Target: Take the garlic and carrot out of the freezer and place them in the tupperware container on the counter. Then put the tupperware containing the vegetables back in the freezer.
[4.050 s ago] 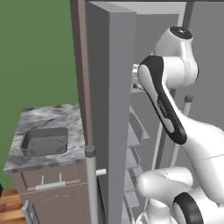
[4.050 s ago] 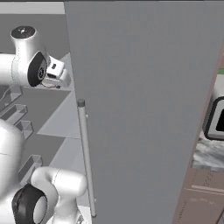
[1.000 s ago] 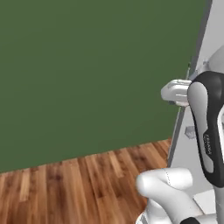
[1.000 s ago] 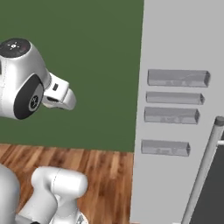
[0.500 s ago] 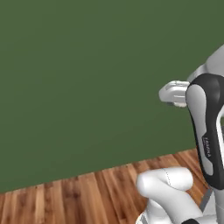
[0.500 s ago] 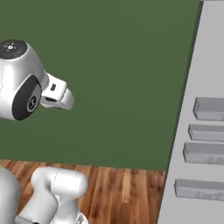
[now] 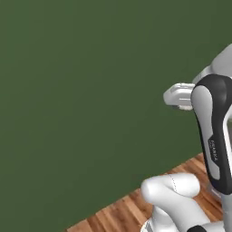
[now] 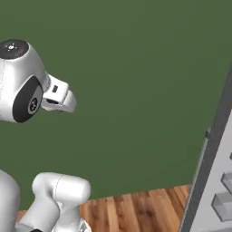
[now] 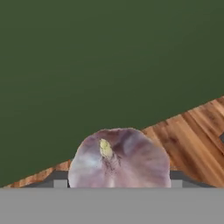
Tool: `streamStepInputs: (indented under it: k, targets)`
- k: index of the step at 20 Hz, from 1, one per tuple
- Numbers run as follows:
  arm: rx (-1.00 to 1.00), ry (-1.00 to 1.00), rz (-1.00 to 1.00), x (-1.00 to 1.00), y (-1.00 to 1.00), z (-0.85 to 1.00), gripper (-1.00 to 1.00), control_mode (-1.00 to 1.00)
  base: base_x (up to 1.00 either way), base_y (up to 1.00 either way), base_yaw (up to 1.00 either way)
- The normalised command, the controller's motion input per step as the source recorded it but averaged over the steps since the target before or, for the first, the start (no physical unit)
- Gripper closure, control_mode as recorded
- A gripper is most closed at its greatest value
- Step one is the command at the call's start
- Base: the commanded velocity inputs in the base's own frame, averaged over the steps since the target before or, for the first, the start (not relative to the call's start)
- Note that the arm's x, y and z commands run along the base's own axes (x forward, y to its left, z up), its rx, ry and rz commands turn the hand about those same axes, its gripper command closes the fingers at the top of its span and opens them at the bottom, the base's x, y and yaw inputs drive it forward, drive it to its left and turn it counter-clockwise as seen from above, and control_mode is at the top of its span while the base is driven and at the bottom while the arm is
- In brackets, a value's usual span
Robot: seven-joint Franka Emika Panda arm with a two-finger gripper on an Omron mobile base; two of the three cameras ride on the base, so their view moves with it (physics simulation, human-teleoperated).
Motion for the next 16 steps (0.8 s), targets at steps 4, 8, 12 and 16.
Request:
streamStepInputs:
  k: [4,8,12,16]
  targets:
    - [0.00,0.00,0.00,0.00,0.00,0.00,1.00,1.00,0.61,0.42,-0.64]
    - [0.00,0.00,0.00,0.00,0.00,0.00,1.00,1.00,0.51,0.42,-0.68]
    - [0.00,0.00,0.00,0.00,0.00,0.00,1.00,1.00,0.33,0.42,-0.75]
    - [0.00,0.00,0.00,0.00,0.00,0.00,1.00,1.00,0.34,0.43,-0.74]
